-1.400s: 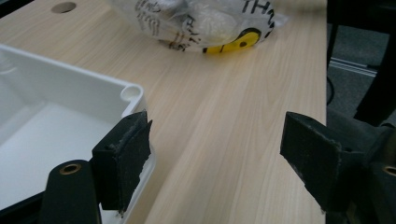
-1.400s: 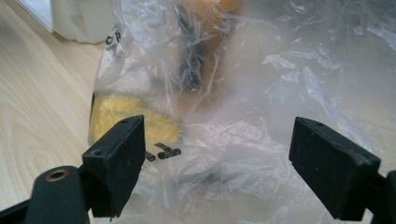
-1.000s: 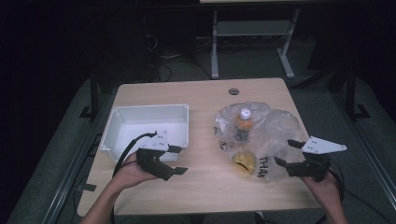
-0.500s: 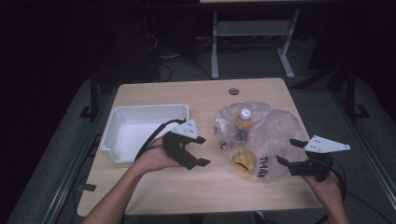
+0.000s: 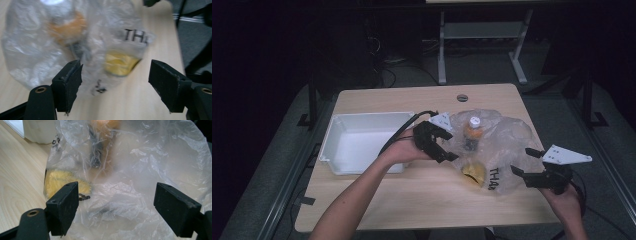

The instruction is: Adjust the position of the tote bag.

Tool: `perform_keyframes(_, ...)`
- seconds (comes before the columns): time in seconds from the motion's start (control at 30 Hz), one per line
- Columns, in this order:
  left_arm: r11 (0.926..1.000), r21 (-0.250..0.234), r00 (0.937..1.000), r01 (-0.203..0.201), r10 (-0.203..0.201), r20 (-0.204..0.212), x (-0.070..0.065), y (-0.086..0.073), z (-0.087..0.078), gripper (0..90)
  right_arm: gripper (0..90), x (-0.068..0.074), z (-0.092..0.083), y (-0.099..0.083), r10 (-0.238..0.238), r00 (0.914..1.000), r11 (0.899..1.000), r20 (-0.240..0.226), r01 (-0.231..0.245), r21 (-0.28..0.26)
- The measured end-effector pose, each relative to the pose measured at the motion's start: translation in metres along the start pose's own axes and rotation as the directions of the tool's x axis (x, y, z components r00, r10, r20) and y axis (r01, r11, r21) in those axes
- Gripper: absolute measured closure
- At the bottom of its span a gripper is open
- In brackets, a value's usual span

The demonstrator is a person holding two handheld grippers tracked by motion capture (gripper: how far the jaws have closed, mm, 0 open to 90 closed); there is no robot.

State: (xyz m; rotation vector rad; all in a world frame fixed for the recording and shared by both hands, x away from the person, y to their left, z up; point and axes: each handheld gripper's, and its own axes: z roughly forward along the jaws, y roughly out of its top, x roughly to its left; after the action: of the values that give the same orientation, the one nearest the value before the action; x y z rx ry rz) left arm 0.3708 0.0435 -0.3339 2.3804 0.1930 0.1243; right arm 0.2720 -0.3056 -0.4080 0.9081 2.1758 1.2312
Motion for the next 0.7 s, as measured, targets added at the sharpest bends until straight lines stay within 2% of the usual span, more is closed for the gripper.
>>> perform_keyframes(0.03, 0.9999, -0.006, 0.9993, 0.012, -0.013, -0.034, 0.005, 0.003, 0.005, 29.9, 21.2, 0.000, -0.001, 0.000, 0.003, 1.0000, 1.000, -0.004, -0.003, -0.002)
perform_keyframes(0.07, 0.9999, -0.006, 0.9993, 0.012, -0.013, -0.034, 0.005, 0.003, 0.005, 30.3, 21.2, 0.000, -0.001, 0.000, 0.003, 1.0000, 1.000, -0.004, -0.003, -0.002)
perform_keyframes(0.1, 0.9986, -0.020, 0.9982, 0.048, -0.049, -0.035, 0.011, 0.004, 0.009, 30.8, 22.3, 0.000, -0.001, 0.000, 0.007, 0.9998, 1.000, -0.016, -0.007, -0.004)
perform_keyframes(0.3, 0.9967, -0.019, 0.9962, 0.079, -0.079, -0.035, 0.024, 0.010, 0.022, 32.4, 22.6, 0.002, -0.001, 0.001, -0.002, 0.9998, 1.000, -0.020, 0.002, 0.005)
perform_keyframes(0.4, 0.9980, 0.007, 0.9971, 0.063, -0.063, -0.044, 0.029, 0.013, 0.026, 33.7, 22.7, 0.003, -0.001, 0.003, -0.004, 0.9998, 1.000, -0.021, 0.004, 0.004)
perform_keyframes(0.43, 0.9969, 0.012, 0.9964, 0.077, -0.077, -0.035, 0.033, 0.014, 0.031, 34.0, 22.7, 0.003, 0.000, 0.004, -0.006, 0.9998, 1.000, -0.022, 0.006, 0.004)
perform_keyframes(0.5, 0.9967, 0.016, 0.9964, 0.080, -0.080, -0.028, 0.035, 0.014, 0.033, 33.7, 22.7, 0.004, 0.000, 0.004, -0.003, 0.9997, 1.000, -0.023, 0.003, 0.005)
perform_keyframes(0.57, 0.9936, 0.017, 0.9938, 0.112, -0.111, -0.004, 0.039, 0.014, 0.038, 32.4, 22.8, 0.004, 0.001, 0.004, -0.003, 0.9997, 1.000, -0.023, 0.004, 0.007)
perform_keyframes(0.67, 0.9927, 0.038, 0.9932, 0.114, -0.113, -0.028, 0.040, 0.016, 0.044, 34.3, 22.9, 0.004, 0.003, 0.006, -0.006, 0.9997, 1.000, -0.022, 0.006, 0.011)
perform_keyframes(0.7, 0.9924, 0.042, 0.9929, 0.116, -0.115, -0.033, 0.041, 0.016, 0.046, 37.6, 22.9, 0.004, 0.003, 0.007, -0.010, 0.9997, 1.000, -0.021, 0.010, 0.010)
